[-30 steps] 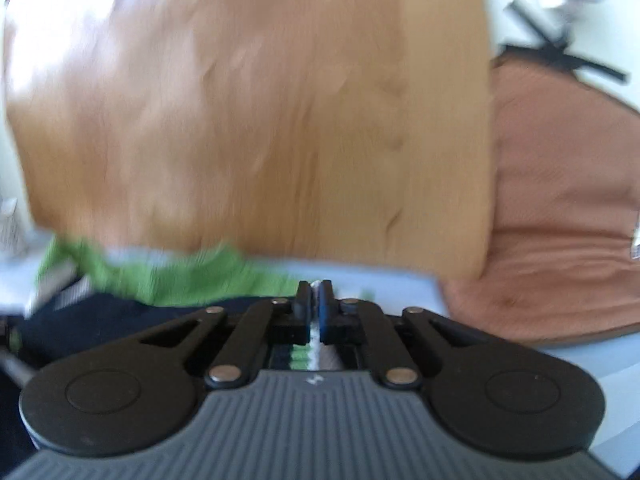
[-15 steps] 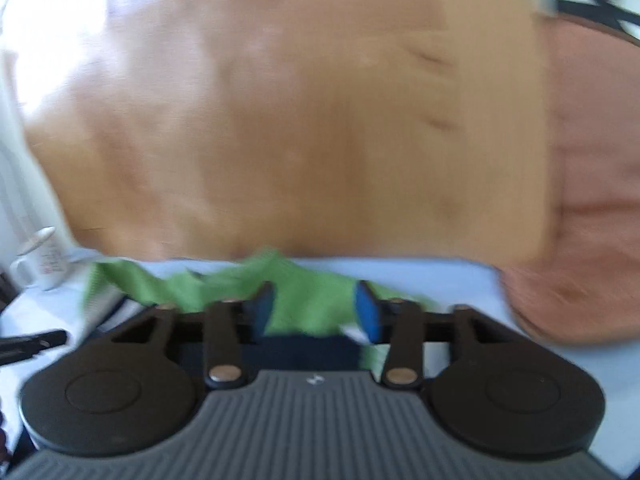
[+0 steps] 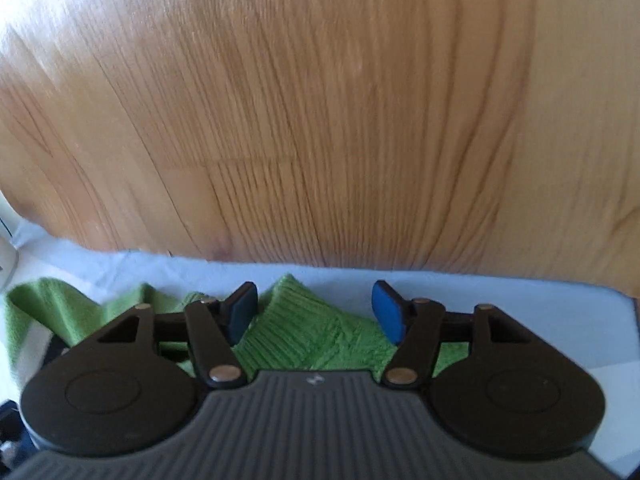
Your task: Fold small clothes
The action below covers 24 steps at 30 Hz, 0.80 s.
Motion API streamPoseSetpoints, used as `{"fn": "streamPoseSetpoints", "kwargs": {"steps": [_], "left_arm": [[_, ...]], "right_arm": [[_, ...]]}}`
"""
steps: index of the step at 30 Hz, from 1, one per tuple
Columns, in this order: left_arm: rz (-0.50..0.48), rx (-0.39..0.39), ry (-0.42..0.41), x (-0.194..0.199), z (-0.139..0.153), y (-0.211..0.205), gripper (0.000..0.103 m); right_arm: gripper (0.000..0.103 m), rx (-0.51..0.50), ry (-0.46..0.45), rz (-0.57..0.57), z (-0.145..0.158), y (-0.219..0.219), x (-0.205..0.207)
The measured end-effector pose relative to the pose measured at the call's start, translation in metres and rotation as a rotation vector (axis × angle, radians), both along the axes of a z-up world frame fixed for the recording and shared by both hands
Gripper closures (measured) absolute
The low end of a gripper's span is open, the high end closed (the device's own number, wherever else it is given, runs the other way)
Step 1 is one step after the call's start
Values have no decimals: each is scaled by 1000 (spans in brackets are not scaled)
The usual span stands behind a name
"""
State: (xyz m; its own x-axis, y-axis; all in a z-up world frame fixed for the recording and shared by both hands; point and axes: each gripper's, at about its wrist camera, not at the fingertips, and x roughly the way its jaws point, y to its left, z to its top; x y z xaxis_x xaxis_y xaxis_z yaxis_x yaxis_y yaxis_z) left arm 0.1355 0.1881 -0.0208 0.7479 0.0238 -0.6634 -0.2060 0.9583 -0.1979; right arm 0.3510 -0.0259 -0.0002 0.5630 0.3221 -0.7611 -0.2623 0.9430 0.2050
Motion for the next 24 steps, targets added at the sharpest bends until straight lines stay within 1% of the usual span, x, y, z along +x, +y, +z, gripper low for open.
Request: {"fn": "streamPoseSetpoints", "kwargs": {"steps": [1, 2, 3, 5, 7, 9, 11, 13, 14, 16, 18, 19, 20, 22, 23, 24], "left_arm": [[0, 5, 0, 0, 0, -1, 83], [0, 9, 1, 0, 0, -1, 83], [0, 12, 1, 0, -1, -1, 83], [1, 17, 2, 1, -1, -2, 83], [4, 20, 3, 1, -1, -2, 83], [9, 13, 3, 1, -1, -1, 83], [16, -6, 2, 1, -1, 2, 83], [25, -44, -7, -1, 0, 8, 83], [29, -68, -17, -3, 1, 12, 83], [40, -108, -42, -7, 4, 18, 80], [48, -132, -63, -11, 7, 22, 78], [49, -143, -70, -13, 8, 22, 75], [49, -156, -77, -14, 10, 23, 73], [54, -180, -96, -20, 14, 27, 66], [61, -185, -108, -23, 17, 28, 65], [73, -186, -119, -26, 20, 30, 63]], "right_arm": [[41, -16, 6, 17, -1, 2, -2], [62, -30, -5, 39, -1, 4, -5], [75, -41, -15, 68, 1, 7, -8], [83, -77, -45, 96, 8, 11, -19], [84, -75, -94, 106, 21, 8, -33], [85, -27, -138, 101, 39, 0, -49], [85, 20, -198, 106, 62, -11, -74], [85, 49, -269, 150, 84, -19, -113], [85, 49, -318, 186, 94, -22, -139], [85, 56, -404, 267, 103, -29, -187], [85, 55, -448, 312, 104, -39, -237], [85, 47, -470, 324, 102, -44, -261], [85, 34, -492, 333, 97, -49, -285], [85, -2, -521, 354, 82, -60, -328], [85, -12, -515, 365, 74, -65, -342], [85, -22, -491, 379, 65, -69, -357]]}}
